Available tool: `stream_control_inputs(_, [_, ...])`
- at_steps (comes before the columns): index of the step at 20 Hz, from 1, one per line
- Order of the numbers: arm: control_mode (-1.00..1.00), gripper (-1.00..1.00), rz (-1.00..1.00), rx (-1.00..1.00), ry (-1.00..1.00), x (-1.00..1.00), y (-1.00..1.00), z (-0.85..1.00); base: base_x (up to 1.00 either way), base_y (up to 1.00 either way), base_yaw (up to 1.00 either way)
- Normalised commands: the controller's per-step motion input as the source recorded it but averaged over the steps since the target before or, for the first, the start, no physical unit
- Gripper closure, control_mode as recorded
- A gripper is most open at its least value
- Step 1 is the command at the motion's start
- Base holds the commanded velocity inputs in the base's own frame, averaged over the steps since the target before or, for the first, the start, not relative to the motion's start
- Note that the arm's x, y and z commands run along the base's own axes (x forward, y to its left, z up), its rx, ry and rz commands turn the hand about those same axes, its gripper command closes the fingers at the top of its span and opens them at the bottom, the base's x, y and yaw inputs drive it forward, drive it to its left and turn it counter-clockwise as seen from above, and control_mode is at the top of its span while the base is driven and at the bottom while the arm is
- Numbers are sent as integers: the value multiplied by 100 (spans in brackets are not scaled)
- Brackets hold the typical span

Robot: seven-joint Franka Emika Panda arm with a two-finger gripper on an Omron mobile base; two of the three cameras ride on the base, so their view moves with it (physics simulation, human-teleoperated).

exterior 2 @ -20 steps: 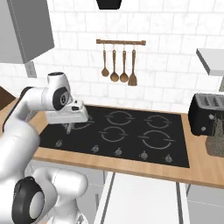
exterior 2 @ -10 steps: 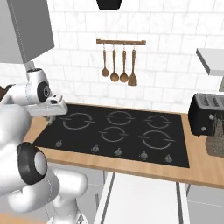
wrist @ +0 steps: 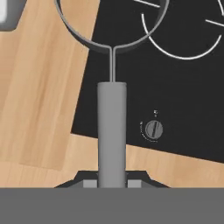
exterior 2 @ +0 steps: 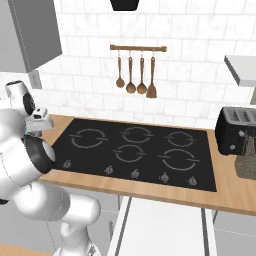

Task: Pick the peeler from the drawer and place it on the counter.

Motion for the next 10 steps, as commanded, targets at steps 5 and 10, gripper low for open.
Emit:
stream_control_inputs(5, [-100,100,0,0,0,11,99,-26,0,0,0])
stream_control_inputs(10, [-100,100,0,0,0,44,93,-16,0,0,0])
